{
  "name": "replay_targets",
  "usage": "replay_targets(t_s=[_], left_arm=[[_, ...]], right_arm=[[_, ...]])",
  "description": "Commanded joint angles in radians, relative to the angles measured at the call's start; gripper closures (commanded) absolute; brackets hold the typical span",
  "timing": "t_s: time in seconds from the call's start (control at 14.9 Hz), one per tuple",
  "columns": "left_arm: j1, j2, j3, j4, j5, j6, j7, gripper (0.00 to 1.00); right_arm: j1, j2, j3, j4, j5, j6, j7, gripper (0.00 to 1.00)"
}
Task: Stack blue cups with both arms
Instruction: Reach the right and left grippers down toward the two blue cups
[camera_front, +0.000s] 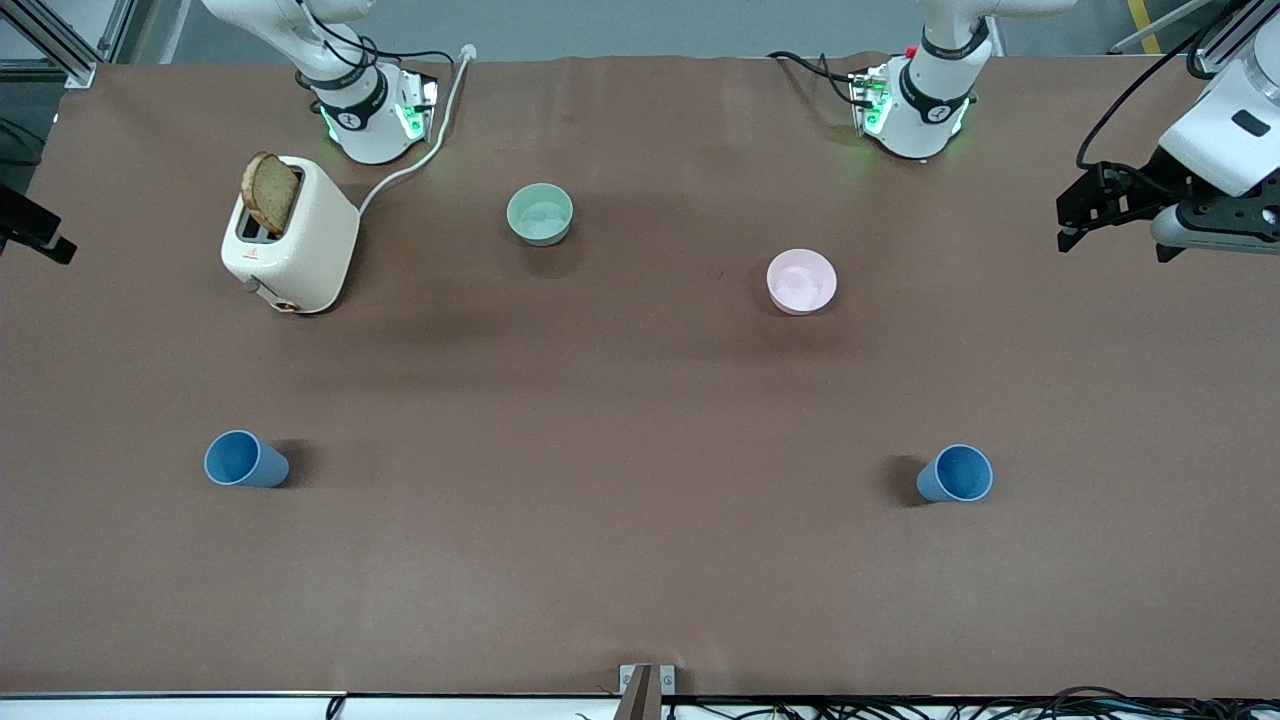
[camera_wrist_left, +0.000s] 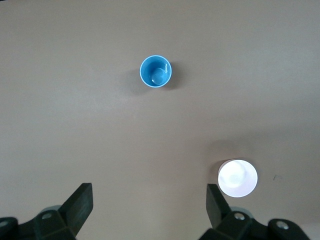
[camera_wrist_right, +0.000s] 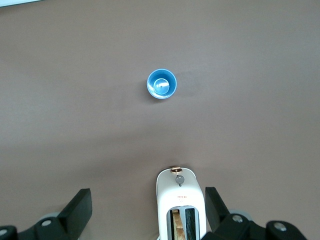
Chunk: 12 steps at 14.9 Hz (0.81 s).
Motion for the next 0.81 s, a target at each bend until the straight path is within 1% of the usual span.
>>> replay_targets(t_s=[0.0,0.13,0.27,0.34,0.4,0.6,0.74], left_arm=[[0.001,0.013,0.002,0.025,0.008,-0.008,0.017,0.00],[0.001,0.013,0.002,0.028,0.009,-0.008,0.015,0.00],[-0.001,0.026,0.002,0.062,0.018,-0.006,0.012,0.00],[0.001,0.057,0.002,0.092,0.020,-0.006,0.012,0.00],[0.001,0.077,0.002,0.099,0.018,0.003,0.014,0.00],[-0.001,0.183,0.004,0.077,0.018,0.128,0.000,0.00],[0.014,0.273,0.004,0.045,0.020,0.259,-0.003,0.00]], right_arm=[[-0.006,-0.006,0.012,-0.004,-0.012,-0.005,0.017,0.00],[-0.009,-0.007,0.012,-0.003,-0.012,0.003,0.018,0.00],[-0.013,-0.006,0.011,-0.003,-0.011,0.004,0.017,0.00],[-0.014,-0.007,0.011,-0.003,-0.011,0.003,0.017,0.00],[-0.016,-0.006,0.011,-0.003,-0.011,0.003,0.018,0.00],[-0.034,-0.006,0.009,-0.003,-0.009,0.004,0.011,0.00],[-0.045,0.017,0.009,-0.004,0.003,0.021,0.003,0.00]])
